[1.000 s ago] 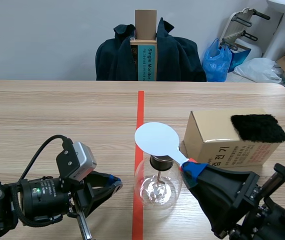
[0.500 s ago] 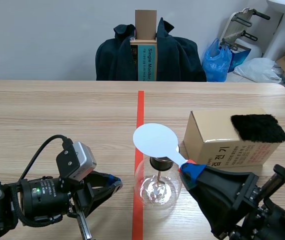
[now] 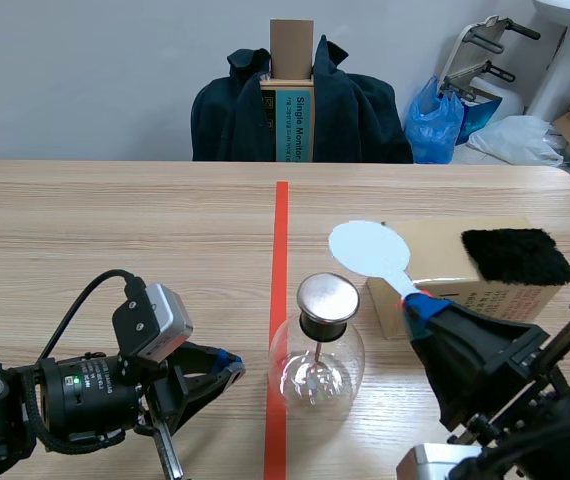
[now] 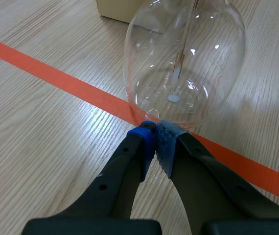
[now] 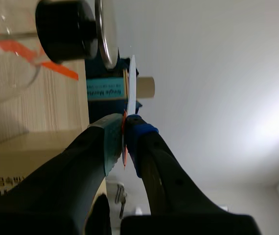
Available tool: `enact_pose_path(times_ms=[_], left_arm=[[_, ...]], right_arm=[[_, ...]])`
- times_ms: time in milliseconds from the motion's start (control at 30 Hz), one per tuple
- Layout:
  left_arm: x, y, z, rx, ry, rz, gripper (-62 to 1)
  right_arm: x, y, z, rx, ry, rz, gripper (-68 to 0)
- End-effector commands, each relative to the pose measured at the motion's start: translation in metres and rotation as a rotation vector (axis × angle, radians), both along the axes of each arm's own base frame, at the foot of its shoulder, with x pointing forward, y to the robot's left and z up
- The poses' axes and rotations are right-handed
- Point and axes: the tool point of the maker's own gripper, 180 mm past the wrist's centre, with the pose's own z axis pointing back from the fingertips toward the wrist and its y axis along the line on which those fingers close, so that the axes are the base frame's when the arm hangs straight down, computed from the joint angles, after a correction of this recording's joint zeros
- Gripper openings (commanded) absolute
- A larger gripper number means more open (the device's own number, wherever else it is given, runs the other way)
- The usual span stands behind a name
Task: Do the electroscope experiment.
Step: 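Move the plate toward and away from the electroscope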
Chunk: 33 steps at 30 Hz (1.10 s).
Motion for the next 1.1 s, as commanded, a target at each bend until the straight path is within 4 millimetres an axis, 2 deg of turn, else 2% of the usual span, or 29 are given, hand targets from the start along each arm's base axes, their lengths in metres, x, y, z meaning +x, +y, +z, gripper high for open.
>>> enact_pose_path(times_ms=[0, 333, 500, 700, 1067], left_arm=[[0.003, -0.004, 0.011, -0.030, -0.024, -0.003, -59.2], [0.003, -0.004, 0.011, -0.030, -0.024, -0.003, -59.2], [0.003, -0.004, 0.011, -0.030, -0.024, -0.003, -59.2], [0.003, -0.004, 0.011, -0.030, -0.024, -0.003, -59.2], [0.003, -0.004, 0.011, -0.031, -0.024, -0.003, -59.2]], right_arm=[[0.004, -0.009, 0.006, -0.010, -0.031, -0.031, -66.7], [0.022, -0.042, 0.011, -0.007, -0.054, -0.246, -66.7], [0.022, -0.045, 0.013, -0.005, -0.054, -0.265, -66.7], [0.016, -0.029, 0.016, -0.006, -0.071, -0.171, -66.7], [-0.013, 0.011, 0.016, -0.017, -0.088, 0.103, -66.7]])
